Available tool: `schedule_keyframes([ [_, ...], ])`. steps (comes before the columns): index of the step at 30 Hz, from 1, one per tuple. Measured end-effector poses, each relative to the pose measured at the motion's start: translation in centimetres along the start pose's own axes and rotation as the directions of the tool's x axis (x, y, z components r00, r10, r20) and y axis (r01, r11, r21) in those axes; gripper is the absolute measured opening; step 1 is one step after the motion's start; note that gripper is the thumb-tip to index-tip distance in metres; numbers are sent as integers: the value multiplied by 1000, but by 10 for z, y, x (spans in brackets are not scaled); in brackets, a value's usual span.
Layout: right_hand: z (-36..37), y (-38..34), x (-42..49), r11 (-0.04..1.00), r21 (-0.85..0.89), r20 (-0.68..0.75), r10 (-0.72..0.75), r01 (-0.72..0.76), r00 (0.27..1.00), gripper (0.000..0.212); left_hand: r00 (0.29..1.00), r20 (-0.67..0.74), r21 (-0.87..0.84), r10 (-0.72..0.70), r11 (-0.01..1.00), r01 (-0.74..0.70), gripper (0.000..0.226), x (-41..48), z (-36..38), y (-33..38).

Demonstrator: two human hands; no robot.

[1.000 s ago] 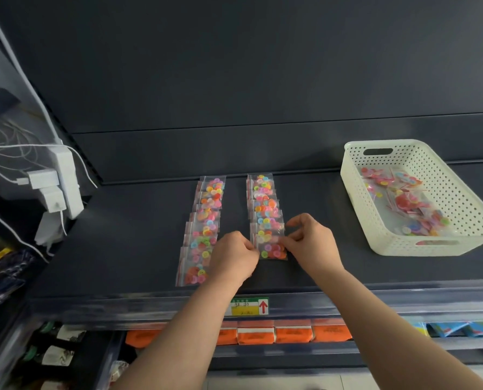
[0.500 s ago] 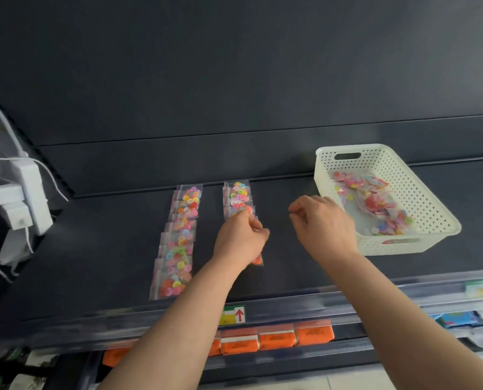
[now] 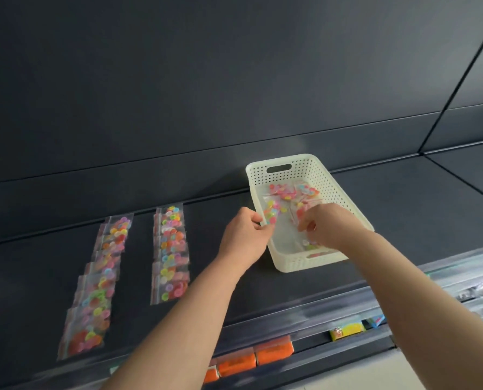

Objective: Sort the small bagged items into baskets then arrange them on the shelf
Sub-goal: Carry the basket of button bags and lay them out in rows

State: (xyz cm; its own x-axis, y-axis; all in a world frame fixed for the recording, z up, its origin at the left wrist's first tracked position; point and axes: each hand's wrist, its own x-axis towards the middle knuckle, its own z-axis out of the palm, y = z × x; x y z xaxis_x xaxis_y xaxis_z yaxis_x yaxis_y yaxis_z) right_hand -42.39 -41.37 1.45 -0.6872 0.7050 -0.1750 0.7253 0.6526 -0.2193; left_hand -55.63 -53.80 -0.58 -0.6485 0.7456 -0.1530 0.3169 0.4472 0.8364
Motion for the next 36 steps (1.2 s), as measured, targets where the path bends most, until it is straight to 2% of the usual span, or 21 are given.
schedule_keyframes([
  [3, 3, 2, 10, 995, -39, 153, -83, 90, 985, 27, 999, 4, -15, -31, 999, 31, 23, 2, 3, 0],
  [9, 9, 2, 24, 981, -115, 213, -132, 159, 968, 13, 999, 5, -21, -50, 998, 50, 26, -1, 3, 4],
  [11, 9, 2, 23, 971, -140, 211, -161, 192, 964, 11, 998, 12, -25, -55, 998, 55, 25, -3, 2, 5],
  [16, 12, 1, 20, 970, -151, 72, -180, 189, 981, 15, 998, 52, -34, -47, 998, 49, 27, -8, -5, 7],
  [19, 14, 3, 20, 964, -197, 97, -164, 180, 982, 14, 997, 62, -26, -42, 999, 43, 27, -11, -7, 7],
  [24, 8, 1, 21, 913, -377, 159, -99, 153, 982, 24, 998, 57, -19, -33, 999, 34, 27, -15, -9, 8],
  [26, 7, 0, 19, 932, -338, 124, -95, 132, 988, 20, 998, 64, -18, -28, 999, 30, 26, -17, -9, 8],
  [28, 5, -4, 18, 956, -276, 2, -105, 102, 994, 17, 998, 60, -36, -17, 999, 19, 25, -19, -11, 7],
  [29, 3, -7, 19, 972, -214, -67, -110, 93, 992, 16, 999, 51, -53, -14, 998, 17, 25, -21, -13, 7],
  [31, -5, -17, 16, 995, 29, -167, -93, 99, 981, 12, 1000, 17, -90, -8, 996, 9, 24, -23, -19, 6],
  [33, -14, -31, 9, 948, 277, -217, -98, 157, 971, 7, 1000, -31, -143, 1, 990, -5, 30, -25, -27, 5],
  [36, -25, -60, -5, 856, 449, -250, -156, 257, 956, 8, 998, -59, -245, 3, 969, -18, 31, -30, -46, 0],
])
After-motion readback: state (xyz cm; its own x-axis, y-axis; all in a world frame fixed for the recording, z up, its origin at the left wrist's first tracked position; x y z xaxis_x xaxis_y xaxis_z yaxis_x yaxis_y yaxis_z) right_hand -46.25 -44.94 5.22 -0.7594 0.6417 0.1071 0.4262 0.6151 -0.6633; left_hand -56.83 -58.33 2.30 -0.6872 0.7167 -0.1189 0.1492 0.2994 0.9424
